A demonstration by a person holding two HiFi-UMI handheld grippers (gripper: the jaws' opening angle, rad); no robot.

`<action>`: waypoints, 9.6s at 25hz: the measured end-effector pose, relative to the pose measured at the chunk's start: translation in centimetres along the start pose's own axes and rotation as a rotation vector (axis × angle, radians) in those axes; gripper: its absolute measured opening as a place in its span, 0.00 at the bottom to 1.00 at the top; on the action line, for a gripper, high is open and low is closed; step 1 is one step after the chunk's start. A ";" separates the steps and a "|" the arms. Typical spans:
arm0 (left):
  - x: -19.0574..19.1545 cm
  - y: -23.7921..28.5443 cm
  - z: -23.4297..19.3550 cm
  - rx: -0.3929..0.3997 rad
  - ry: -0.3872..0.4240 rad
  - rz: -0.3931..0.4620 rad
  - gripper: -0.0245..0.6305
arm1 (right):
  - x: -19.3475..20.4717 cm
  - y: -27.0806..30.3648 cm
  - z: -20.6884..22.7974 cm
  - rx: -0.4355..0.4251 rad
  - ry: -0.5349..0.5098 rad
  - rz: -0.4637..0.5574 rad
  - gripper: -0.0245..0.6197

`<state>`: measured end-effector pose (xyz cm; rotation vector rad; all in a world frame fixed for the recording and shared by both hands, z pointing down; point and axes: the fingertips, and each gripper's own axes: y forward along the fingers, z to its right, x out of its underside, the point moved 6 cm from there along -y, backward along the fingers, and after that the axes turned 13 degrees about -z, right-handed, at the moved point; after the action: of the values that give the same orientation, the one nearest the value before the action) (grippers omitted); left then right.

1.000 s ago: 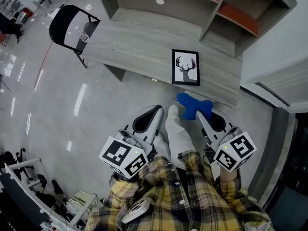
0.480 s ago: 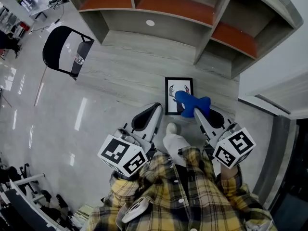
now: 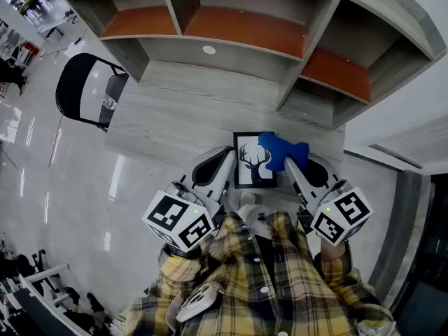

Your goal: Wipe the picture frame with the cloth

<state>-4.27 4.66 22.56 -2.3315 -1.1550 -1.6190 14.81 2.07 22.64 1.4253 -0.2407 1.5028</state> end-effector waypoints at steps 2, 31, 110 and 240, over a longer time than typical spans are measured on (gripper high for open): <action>-0.5 0.8 -1.0 0.026 0.008 -0.018 0.04 | -0.2 0.7 0.2 0.022 0.018 -0.003 0.10; 7.1 10.3 -14.9 0.254 -0.061 -0.632 0.05 | 3.6 10.3 0.0 0.350 0.395 -0.047 0.10; 20.4 14.8 -16.4 0.092 -0.010 -0.836 0.21 | 16.8 21.5 9.7 0.298 -0.118 -0.665 0.10; 6.4 11.2 -12.8 0.446 -0.093 -0.511 0.07 | 5.9 8.3 4.5 0.252 0.446 -0.108 0.10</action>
<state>-6.28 -5.80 37.33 -1.9377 -2.0138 -1.1856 12.69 -2.09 32.82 1.2292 0.3040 1.7584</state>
